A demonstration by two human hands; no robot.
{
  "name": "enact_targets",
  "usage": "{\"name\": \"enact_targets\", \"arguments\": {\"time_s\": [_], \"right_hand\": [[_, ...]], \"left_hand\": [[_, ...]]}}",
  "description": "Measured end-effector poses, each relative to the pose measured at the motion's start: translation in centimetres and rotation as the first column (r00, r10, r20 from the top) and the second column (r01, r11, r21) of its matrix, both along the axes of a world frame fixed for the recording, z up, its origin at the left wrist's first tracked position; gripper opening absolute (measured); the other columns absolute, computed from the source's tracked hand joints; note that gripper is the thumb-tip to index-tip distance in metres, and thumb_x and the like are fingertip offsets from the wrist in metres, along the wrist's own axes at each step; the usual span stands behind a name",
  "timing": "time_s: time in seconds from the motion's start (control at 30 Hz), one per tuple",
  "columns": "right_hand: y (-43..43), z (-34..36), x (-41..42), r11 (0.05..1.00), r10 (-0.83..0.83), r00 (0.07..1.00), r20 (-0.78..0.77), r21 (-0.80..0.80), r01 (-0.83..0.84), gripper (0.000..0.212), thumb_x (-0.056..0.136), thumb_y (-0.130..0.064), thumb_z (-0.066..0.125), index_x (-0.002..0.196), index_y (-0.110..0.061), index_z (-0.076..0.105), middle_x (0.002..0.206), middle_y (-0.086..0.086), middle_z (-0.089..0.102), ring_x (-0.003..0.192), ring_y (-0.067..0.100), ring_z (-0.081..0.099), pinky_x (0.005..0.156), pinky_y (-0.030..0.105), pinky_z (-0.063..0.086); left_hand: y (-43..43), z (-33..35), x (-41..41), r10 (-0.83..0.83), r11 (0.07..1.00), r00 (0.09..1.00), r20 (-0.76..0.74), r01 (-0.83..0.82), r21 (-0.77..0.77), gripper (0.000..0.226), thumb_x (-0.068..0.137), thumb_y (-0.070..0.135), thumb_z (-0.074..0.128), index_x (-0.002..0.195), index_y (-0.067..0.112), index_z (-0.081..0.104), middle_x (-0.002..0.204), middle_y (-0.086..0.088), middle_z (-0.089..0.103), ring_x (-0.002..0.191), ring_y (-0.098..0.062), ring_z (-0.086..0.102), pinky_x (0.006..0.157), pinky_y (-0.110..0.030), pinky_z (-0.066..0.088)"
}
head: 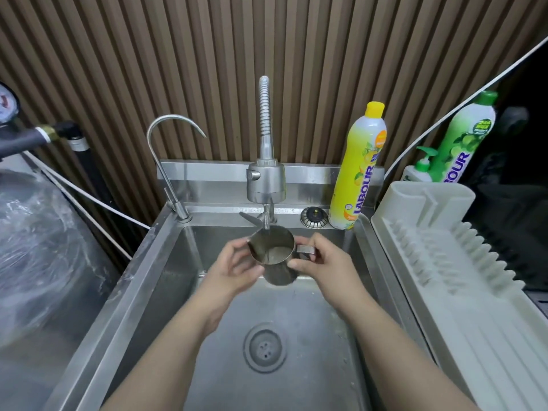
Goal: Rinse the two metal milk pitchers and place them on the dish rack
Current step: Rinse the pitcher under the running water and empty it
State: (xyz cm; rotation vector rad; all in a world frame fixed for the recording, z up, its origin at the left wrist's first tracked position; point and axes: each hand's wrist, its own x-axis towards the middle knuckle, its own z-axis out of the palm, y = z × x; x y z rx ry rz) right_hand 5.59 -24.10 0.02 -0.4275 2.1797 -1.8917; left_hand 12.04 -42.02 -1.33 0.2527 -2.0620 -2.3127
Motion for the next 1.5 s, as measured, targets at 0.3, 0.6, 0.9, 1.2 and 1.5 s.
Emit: {"name": "enact_targets", "arguments": {"time_s": [0.3, 0.6, 0.9, 1.2, 1.5], "right_hand": [[-4.0, -3.4, 1.9, 0.853, 0.146, 0.930, 0.338, -0.520, 0.055, 0.035, 0.085, -0.006, 0.062, 0.067, -0.019, 0.035, 0.067, -0.002, 0.058, 0.069, 0.010, 0.063, 0.086, 0.036, 0.055], [-1.0, 0.1, -0.2, 0.985, 0.120, 0.911, 0.394, 0.066, -0.158, 0.030, 0.080, -0.015, 0.072, 0.064, -0.017, 0.046, 0.063, 0.002, 0.062, 0.042, 0.011, 0.058, 0.056, 0.026, 0.057], [0.2, 1.9, -0.8, 0.916, 0.078, 0.982, -0.172, 0.400, -0.003, 0.037, 0.069, -0.016, 0.079, 0.059, -0.040, 0.053, 0.102, 0.001, 0.072, 0.077, 0.015, 0.057, 0.079, 0.033, 0.048], [-3.2, -3.5, 1.1, 0.864, 0.196, 0.926, 0.324, -0.503, -0.006, 0.036, 0.076, -0.009, 0.069, 0.067, -0.019, 0.035, 0.069, 0.000, 0.059, 0.071, 0.015, 0.060, 0.087, 0.035, 0.046], [-1.5, 1.4, -1.2, 0.977, 0.068, 0.977, 0.202, 0.184, -0.106, 0.034, 0.074, -0.024, 0.076, 0.060, -0.016, 0.047, 0.065, 0.005, 0.058, 0.054, 0.016, 0.053, 0.055, 0.028, 0.043]], "left_hand": [[-3.4, 4.3, -1.1, -0.031, 0.850, 0.991, -0.130, -0.043, -0.525, 0.046, 0.066, 0.025, 0.084, 0.099, 0.044, 0.059, 0.110, 0.007, 0.060, 0.085, 0.014, 0.057, 0.083, -0.011, 0.046], [-0.6, -0.2, 2.0, 0.104, 0.988, 0.960, 0.261, -0.070, -0.137, 0.026, 0.083, 0.025, 0.068, 0.094, 0.004, 0.056, 0.083, -0.009, 0.063, 0.070, -0.015, 0.061, 0.071, -0.029, 0.057], [1.3, -2.0, 0.6, 0.046, 0.992, 0.992, 0.117, -0.060, 0.113, 0.044, 0.079, 0.001, 0.071, 0.115, 0.019, 0.054, 0.127, -0.006, 0.062, 0.110, -0.018, 0.062, 0.097, -0.041, 0.048], [-2.8, 2.7, -0.9, 0.055, 0.856, 0.990, -0.127, -0.113, -0.504, 0.048, 0.048, 0.054, 0.074, 0.095, 0.051, 0.061, 0.104, 0.013, 0.057, 0.094, 0.009, 0.055, 0.088, -0.014, 0.040], [0.3, -1.1, 1.5, 0.094, 0.987, 0.955, 0.280, -0.126, 0.100, 0.041, 0.069, 0.038, 0.072, 0.093, 0.011, 0.055, 0.086, -0.007, 0.066, 0.074, -0.018, 0.063, 0.075, -0.033, 0.053]]}}
